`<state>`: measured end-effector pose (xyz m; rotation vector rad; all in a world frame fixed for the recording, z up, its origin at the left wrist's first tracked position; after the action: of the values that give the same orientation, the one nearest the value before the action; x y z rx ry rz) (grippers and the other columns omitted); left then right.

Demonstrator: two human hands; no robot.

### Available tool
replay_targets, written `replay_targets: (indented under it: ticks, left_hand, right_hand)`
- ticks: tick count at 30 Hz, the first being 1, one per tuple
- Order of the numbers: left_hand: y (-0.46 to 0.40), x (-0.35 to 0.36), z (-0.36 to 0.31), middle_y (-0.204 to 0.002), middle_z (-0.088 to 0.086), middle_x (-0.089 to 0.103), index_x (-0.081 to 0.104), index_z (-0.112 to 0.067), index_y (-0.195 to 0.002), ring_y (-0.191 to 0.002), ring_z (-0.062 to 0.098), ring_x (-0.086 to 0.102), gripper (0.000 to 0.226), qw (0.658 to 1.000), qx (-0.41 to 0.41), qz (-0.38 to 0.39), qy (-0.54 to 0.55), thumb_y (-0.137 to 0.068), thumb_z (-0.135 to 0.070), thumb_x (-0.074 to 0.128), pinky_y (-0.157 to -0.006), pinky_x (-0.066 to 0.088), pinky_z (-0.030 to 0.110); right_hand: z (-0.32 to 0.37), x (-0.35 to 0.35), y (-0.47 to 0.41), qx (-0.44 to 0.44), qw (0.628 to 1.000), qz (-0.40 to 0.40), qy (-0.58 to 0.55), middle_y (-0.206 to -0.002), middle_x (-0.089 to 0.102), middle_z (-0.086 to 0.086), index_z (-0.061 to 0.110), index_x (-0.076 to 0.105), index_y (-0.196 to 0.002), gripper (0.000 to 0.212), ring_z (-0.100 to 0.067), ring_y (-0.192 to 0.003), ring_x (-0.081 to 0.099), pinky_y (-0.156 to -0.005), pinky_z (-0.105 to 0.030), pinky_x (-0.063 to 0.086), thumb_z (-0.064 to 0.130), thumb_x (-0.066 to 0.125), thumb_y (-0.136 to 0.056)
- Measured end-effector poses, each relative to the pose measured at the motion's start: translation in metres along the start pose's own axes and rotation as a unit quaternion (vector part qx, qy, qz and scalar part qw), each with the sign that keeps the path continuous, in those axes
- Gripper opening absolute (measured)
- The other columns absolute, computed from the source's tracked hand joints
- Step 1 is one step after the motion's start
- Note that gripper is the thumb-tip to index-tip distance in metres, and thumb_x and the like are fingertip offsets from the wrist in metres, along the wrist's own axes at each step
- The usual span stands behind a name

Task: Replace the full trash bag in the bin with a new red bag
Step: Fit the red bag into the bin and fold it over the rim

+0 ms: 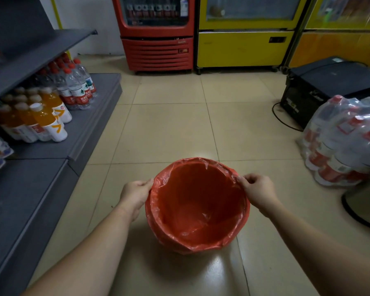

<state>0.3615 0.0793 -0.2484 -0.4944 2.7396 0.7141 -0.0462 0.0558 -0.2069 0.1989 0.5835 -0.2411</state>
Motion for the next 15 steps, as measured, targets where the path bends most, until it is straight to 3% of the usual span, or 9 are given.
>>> replay_targets:
  ticks: [4,9,11,15]
  left_hand:
    - [0.002,0.007,0.007,-0.064,0.005,0.076,0.073,-0.011,-0.074,-0.065,0.023,0.071,0.033,1.0,-0.006,0.019,-0.001,-0.094,-0.036,0.066,-0.069,0.057,0.036]
    - [0.009,0.015,0.017,-0.064,0.002,0.075,0.076,-0.019,-0.069,-0.056,0.018,0.07,0.044,0.993,-0.058,0.079,0.069,-0.094,-0.051,0.058,-0.065,0.052,0.035]
    - [0.013,0.013,0.012,-0.071,0.004,0.078,0.079,-0.019,-0.074,-0.059,0.018,0.074,0.036,0.992,-0.039,0.094,0.072,-0.087,-0.05,0.069,-0.063,0.053,0.034]
    - [0.012,-0.002,0.001,-0.075,0.009,0.08,0.079,-0.013,-0.082,-0.066,0.024,0.077,0.019,0.997,0.025,0.036,0.06,-0.078,-0.03,0.084,-0.064,0.059,0.033]
  right_hand:
    - [-0.017,0.01,-0.004,0.065,0.991,0.024,-0.117,-0.057,0.061,-0.004,0.007,0.066,-0.065,0.035,-0.014,-0.049,0.051,-0.049,-0.027,0.041,0.031,0.07,-0.091]
    - [-0.026,0.018,0.0,0.089,0.977,0.066,-0.18,-0.049,0.057,0.002,0.014,0.065,-0.06,0.037,-0.009,-0.042,0.048,-0.042,-0.023,0.039,0.033,0.071,-0.091]
    - [-0.024,0.017,0.002,0.075,0.978,0.069,-0.18,-0.049,0.059,0.003,0.018,0.067,-0.054,0.041,-0.01,-0.044,0.049,-0.043,-0.024,0.039,0.034,0.07,-0.091]
    - [-0.022,0.014,0.004,0.058,0.982,0.058,-0.171,-0.052,0.064,0.003,0.018,0.07,-0.056,0.039,-0.01,-0.047,0.054,-0.047,-0.025,0.044,0.031,0.069,-0.092]
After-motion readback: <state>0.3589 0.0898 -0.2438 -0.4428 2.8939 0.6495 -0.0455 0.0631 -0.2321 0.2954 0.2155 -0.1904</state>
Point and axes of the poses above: each hand's wrist, its own y-axis away from the middle knuckle, its own x-axis out of the palm, z = x × y, the point moved 10 cm from there along -y, towards the middle knuckle
